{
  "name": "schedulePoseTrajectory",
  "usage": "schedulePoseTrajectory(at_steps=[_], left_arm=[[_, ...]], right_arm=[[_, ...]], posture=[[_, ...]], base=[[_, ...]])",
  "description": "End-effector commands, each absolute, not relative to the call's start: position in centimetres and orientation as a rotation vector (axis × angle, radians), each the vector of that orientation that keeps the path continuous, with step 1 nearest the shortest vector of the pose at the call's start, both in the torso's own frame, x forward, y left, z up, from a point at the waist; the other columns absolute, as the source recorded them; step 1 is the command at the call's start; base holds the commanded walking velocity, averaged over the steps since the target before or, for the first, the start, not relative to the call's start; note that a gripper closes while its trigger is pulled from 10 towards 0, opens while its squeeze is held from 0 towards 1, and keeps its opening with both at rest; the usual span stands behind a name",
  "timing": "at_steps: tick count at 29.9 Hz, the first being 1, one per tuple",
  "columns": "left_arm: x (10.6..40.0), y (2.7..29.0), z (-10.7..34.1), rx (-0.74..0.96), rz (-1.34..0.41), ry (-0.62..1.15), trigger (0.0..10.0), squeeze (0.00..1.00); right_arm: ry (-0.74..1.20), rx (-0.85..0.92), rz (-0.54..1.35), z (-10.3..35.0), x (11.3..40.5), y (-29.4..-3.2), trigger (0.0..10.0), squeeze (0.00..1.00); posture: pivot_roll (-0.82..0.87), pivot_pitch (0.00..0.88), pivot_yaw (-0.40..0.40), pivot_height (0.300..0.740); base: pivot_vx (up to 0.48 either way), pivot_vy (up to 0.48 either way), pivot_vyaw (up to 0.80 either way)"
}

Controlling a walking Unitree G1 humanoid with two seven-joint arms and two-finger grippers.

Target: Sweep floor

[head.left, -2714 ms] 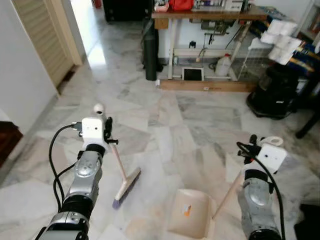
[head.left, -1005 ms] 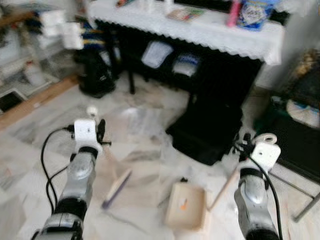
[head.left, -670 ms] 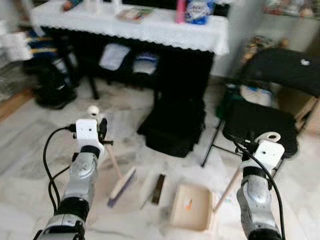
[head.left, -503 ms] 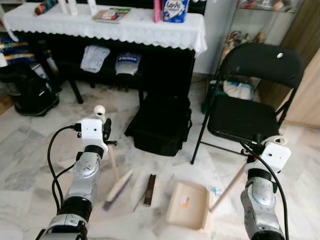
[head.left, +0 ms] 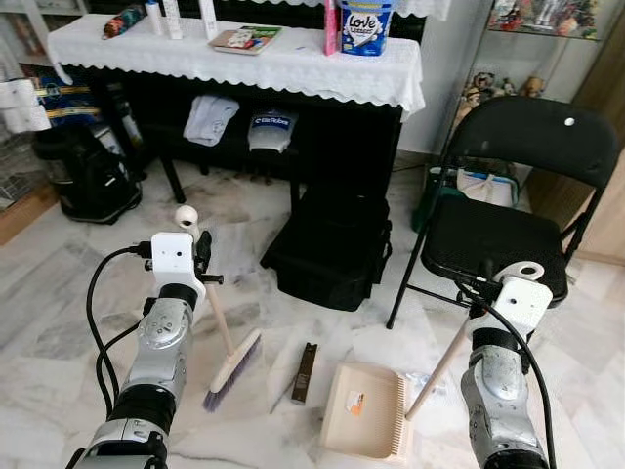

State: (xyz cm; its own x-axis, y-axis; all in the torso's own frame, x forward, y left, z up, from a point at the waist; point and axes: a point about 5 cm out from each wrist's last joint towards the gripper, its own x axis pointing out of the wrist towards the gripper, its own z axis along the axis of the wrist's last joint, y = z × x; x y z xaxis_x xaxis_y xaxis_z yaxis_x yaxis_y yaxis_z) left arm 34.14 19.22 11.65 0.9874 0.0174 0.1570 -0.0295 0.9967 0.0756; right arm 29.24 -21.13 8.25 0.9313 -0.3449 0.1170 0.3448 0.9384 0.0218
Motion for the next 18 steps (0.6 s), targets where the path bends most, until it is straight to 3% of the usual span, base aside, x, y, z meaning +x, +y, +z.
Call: schedulePoseTrajectory(at_steps=[1,4,12,18], left_arm=[[34.27,19.25,12.63,0.087,0.027,-0.199,10.0,0.00],[34.26,19.29,12.63,0.088,0.028,-0.199,10.0,0.00],[34.27,19.40,12.58,0.077,0.032,-0.196,10.0,0.00],[34.29,19.47,12.59,0.073,0.034,-0.193,10.0,0.00]], right_arm=[[-0.169,0.003,-0.349,9.35,29.55,-21.10,10.0,0.00],[-0.169,0.002,-0.346,9.33,29.56,-21.05,10.0,0.00],[-0.166,0.002,-0.340,9.27,29.62,-20.96,10.0,0.00],[-0.160,0.012,-0.349,9.17,29.59,-21.02,10.0,0.00]], posture=[[0.02,0.041,0.002,0.740],[0.02,0.038,0.003,0.740],[0.02,0.038,0.002,0.740],[0.02,0.041,0.004,0.740]], base=[[0.277,0.000,0.00],[0.281,0.000,0.00],[0.000,0.000,0.00],[0.000,0.310,0.00]])
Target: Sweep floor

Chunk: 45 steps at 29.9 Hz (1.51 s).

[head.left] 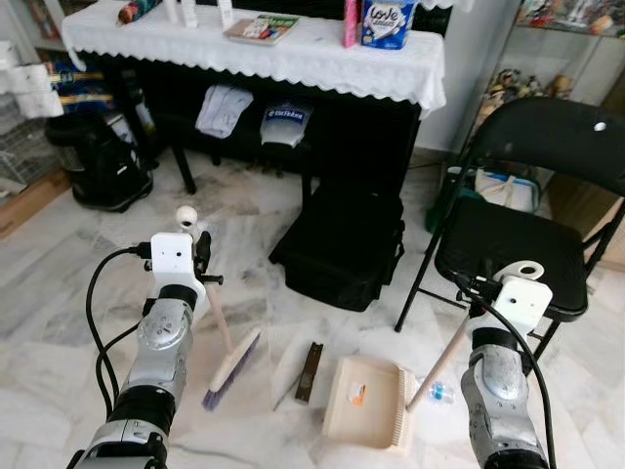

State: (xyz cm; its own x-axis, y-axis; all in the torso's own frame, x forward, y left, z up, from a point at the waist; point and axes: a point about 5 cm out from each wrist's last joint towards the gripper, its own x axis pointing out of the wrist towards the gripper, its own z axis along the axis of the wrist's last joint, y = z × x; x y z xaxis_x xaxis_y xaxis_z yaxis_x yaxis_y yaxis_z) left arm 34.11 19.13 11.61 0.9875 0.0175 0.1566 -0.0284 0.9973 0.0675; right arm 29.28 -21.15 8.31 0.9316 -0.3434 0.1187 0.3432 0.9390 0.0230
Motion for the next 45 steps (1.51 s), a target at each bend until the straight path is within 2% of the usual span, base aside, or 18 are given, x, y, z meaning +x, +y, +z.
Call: schedulePoseTrajectory(at_steps=[1,9,14,26,30,45], left_arm=[[34.29,19.49,12.58,0.071,0.035,-0.192,10.0,0.00],[34.32,19.60,12.67,0.073,0.033,-0.193,10.0,0.00],[34.37,19.65,12.77,0.080,0.034,-0.195,10.0,0.00],[34.45,19.66,13.02,0.093,0.028,-0.203,10.0,0.00],[34.45,19.67,13.05,0.102,0.027,-0.203,10.0,0.00],[34.38,19.67,12.99,0.104,0.030,-0.200,10.0,0.00]], right_arm=[[-0.152,0.016,-0.352,9.09,29.59,-21.05,10.0,0.00],[-0.149,0.019,-0.354,9.05,29.63,-21.04,10.0,0.00],[-0.160,0.016,-0.356,9.14,29.64,-21.04,10.0,0.00],[-0.164,0.024,-0.362,9.20,29.63,-21.00,10.0,0.00],[-0.163,0.028,-0.365,9.17,29.62,-21.03,10.0,0.00],[-0.177,0.014,-0.357,9.32,29.62,-20.99,10.0,0.00]], posture=[[0.02,0.041,0.004,0.740],[0.03,0.042,0.006,0.740],[0.03,0.042,0.008,0.740],[0.03,0.040,0.011,0.740],[0.03,0.040,0.011,0.740],[0.03,0.041,0.008,0.740]], base=[[0.000,0.480,0.00],[0.000,0.480,-0.75],[0.000,0.406,-0.09],[0.000,0.000,0.00],[0.000,0.000,-0.78],[0.315,0.000,-0.10]])
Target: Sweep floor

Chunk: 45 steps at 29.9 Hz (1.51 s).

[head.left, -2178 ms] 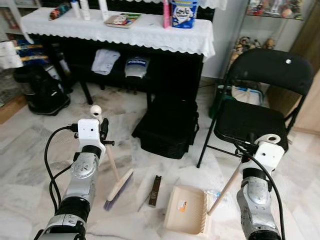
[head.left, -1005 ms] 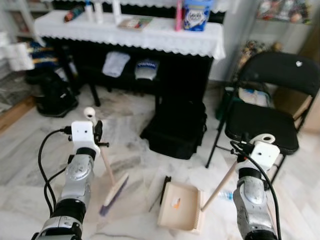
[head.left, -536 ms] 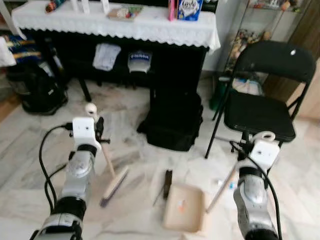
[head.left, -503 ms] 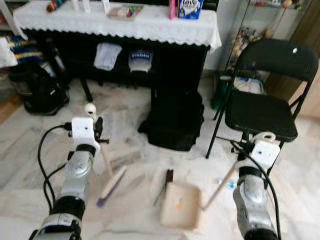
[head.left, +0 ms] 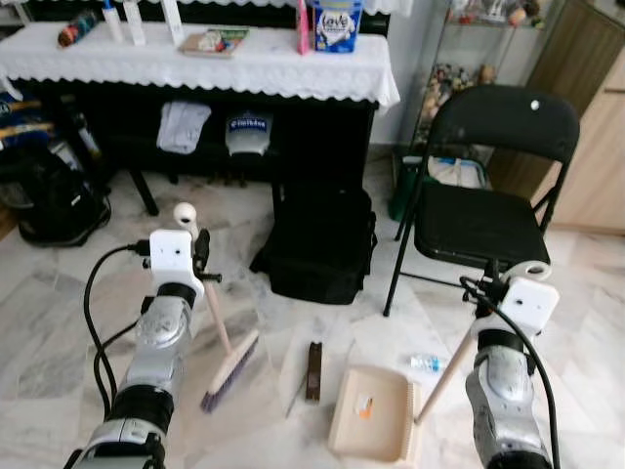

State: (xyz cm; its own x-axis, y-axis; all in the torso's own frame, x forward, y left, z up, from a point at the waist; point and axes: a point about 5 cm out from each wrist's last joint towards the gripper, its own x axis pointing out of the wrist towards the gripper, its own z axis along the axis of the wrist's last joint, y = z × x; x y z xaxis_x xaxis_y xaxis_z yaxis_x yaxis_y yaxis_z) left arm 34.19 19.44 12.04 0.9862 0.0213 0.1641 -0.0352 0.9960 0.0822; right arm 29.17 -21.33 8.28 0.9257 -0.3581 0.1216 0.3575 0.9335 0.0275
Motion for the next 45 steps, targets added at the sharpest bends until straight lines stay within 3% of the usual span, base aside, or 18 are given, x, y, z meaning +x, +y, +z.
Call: schedulePoseTrajectory(at_steps=[1,12,45], left_arm=[[34.37,19.63,12.98,0.103,0.029,-0.201,10.0,0.00],[34.34,19.66,12.98,0.102,0.031,-0.203,10.0,0.00],[34.17,19.61,12.63,0.091,0.033,-0.193,10.0,0.00]], right_arm=[[-0.177,0.014,-0.357,9.31,29.62,-21.01,10.0,0.00],[-0.178,0.012,-0.355,9.34,29.62,-20.97,10.0,0.00],[-0.169,0.017,-0.364,9.24,29.46,-21.15,10.0,0.00]], posture=[[0.03,0.041,0.008,0.740],[0.03,0.042,0.008,0.740],[0.03,0.044,0.005,0.740]], base=[[0.345,0.000,0.00],[0.350,0.000,0.00],[0.000,0.000,0.00]])
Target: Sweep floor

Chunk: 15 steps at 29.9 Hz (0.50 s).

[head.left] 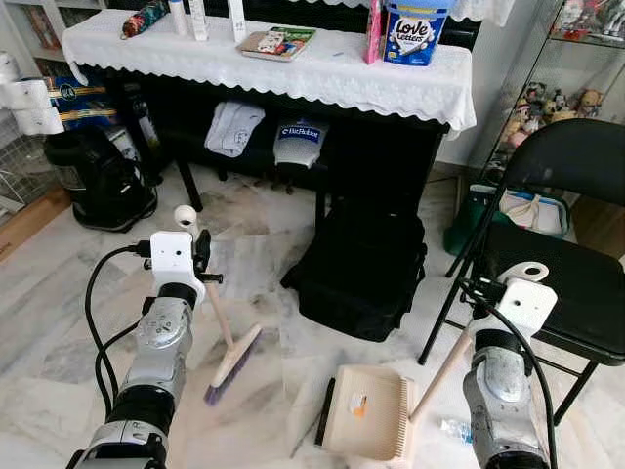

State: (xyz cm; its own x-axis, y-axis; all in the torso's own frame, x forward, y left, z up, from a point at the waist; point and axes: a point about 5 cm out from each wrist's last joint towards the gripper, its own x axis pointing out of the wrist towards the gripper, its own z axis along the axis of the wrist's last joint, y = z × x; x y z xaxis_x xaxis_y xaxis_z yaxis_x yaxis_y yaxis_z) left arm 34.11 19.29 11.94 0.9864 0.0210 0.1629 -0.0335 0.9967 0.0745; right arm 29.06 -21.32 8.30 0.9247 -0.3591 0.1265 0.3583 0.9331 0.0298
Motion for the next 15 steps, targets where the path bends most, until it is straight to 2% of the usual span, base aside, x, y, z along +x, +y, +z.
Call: schedulePoseTrajectory(at_steps=[1,13,15], left_arm=[[34.17,19.67,12.60,0.090,0.035,-0.191,10.0,0.00],[34.19,19.66,12.52,0.087,0.036,-0.186,10.0,0.00],[34.18,19.66,12.52,0.088,0.035,-0.186,10.0,0.00]], right_arm=[[-0.164,0.020,-0.364,9.21,29.51,-21.14,10.0,0.00],[-0.159,0.017,-0.365,9.06,29.42,-21.22,10.0,0.00],[-0.165,0.013,-0.364,9.07,29.36,-21.20,10.0,0.00]], posture=[[0.03,0.044,0.005,0.740],[0.03,0.046,0.005,0.740],[0.03,0.046,0.005,0.740]], base=[[0.000,0.000,-0.77],[0.000,0.000,-0.77],[0.000,0.000,0.00]])
